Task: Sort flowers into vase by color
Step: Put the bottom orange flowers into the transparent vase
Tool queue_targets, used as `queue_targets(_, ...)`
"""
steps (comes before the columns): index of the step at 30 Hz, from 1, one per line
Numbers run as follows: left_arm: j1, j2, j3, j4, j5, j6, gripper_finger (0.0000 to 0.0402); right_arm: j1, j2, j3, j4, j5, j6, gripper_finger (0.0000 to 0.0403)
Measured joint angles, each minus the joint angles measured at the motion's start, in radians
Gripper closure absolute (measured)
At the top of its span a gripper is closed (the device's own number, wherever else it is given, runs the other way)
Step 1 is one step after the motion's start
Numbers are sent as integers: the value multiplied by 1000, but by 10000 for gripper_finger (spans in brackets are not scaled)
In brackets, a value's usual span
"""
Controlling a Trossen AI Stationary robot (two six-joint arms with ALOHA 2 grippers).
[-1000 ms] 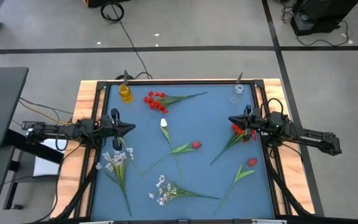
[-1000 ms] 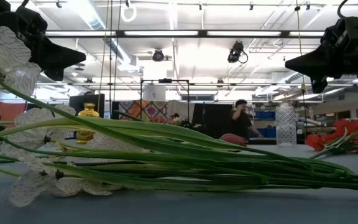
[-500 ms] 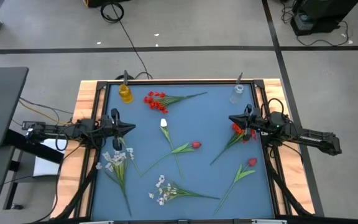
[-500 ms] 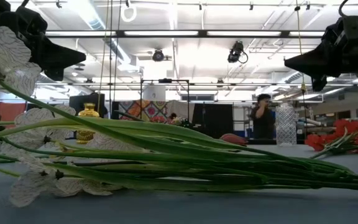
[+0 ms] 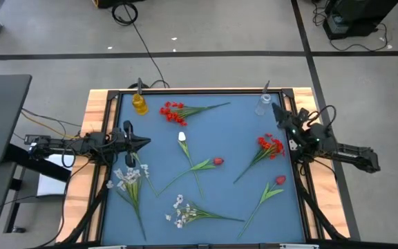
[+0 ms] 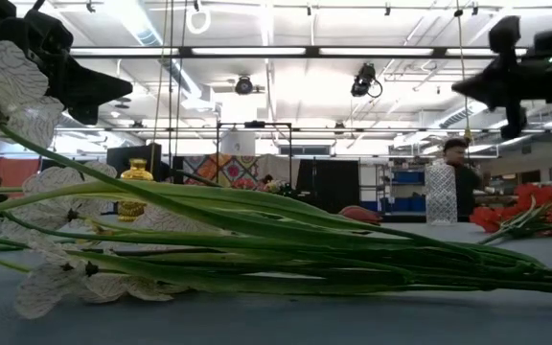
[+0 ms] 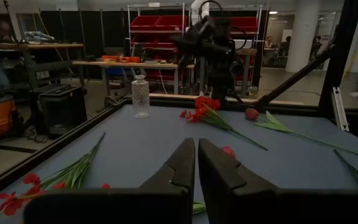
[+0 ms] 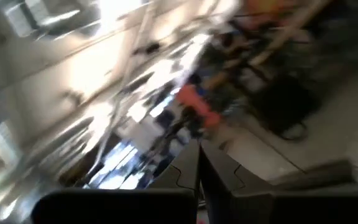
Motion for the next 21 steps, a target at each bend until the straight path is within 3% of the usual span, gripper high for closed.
queue_targets(2,0,0,0,0,0,0,374,-1,14,0,-37,-2,89,383)
queue_targets(5,0,0,0,7,-2,-6,374,-11,52,0,-55,-154,155,383)
queue_targets(8,0,1,0,62,-44,-151,374,-23,105,0,-53,-267,205,383)
queue_targets(12,1,1,0,158,-82,-422,374,-24,191,0,-3,-276,349,383)
queue_targets(21,1,2,0,340,-128,-640,374,64,418,142,60,-255,314,394)
